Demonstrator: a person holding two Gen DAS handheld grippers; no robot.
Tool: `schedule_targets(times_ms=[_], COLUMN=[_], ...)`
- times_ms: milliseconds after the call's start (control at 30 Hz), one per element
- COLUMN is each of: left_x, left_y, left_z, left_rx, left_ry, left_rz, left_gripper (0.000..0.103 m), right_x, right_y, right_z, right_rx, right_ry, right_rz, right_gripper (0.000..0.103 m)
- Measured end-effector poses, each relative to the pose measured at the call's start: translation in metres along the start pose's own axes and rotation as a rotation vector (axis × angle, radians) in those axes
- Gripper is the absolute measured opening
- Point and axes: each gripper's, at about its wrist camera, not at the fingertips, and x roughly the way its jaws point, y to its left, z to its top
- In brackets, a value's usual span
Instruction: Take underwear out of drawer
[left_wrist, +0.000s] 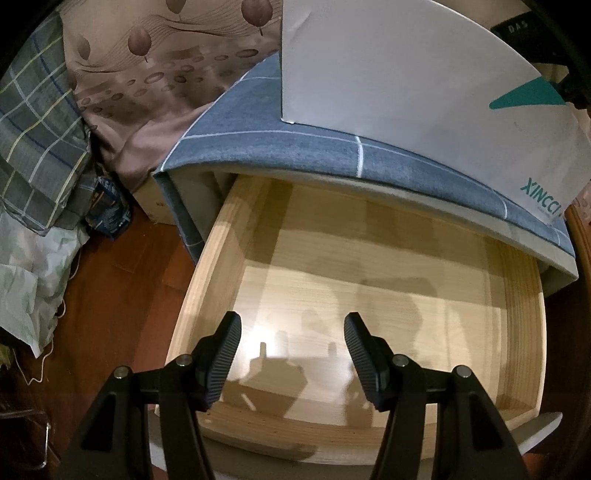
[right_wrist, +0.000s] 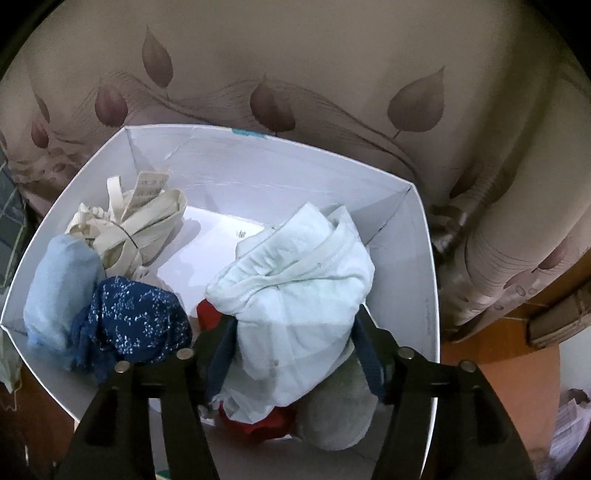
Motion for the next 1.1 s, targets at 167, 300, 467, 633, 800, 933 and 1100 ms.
schedule_targets(times_ms=[167, 300, 467, 633, 800, 933, 1100], left_x=[0.000, -0.002, -0.001, -0.001, -0.005, -0.015, -0.034], left_y=[-0.002, -0.005, -0.006, -0.009, -0.012, -0.013, -0.012], left_z=[0.000, -0.001, -0.001, -0.002, -0.003, -0.006, -0.014], left_rx=[0.002, 0.010, 0.012, 0.024, 0.035, 0.034, 0.044], left_ry=[-0.002, -0.011, -0.001, 0.010, 0.000, -0.026, -0.060], left_rz=[0.003, 0.009, -0.003, -0.014, -0.017, -0.025, -0.021], left_gripper=[0.059, 0.059, 0.059, 0.059, 0.059, 0.059, 0.059], right_x=[-0.010, -0.036, -0.079, -0.123, -0.148, -0.141, -0.106], right_y=[-0.002, -0.009, -0.022, -0.039, -0.045, -0.041, -0.038], right_z=[-0.002, -0.004, -0.016, -0.049, -0.101, -0.154, -0.203], right_rx=[0.015, 0.041, 0.047, 0.055, 0.071, 0.093, 0.178], right_ry=[-0.042, -0.113, -0.166, -0.198, -0.247, -0.232, -0.111], right_rz=[0.015, 0.062, 0.128, 0.176, 0.156, 0.123, 0.161], right_gripper=[0.076, 0.086, 0.094, 0.098, 0.102, 0.102, 0.102])
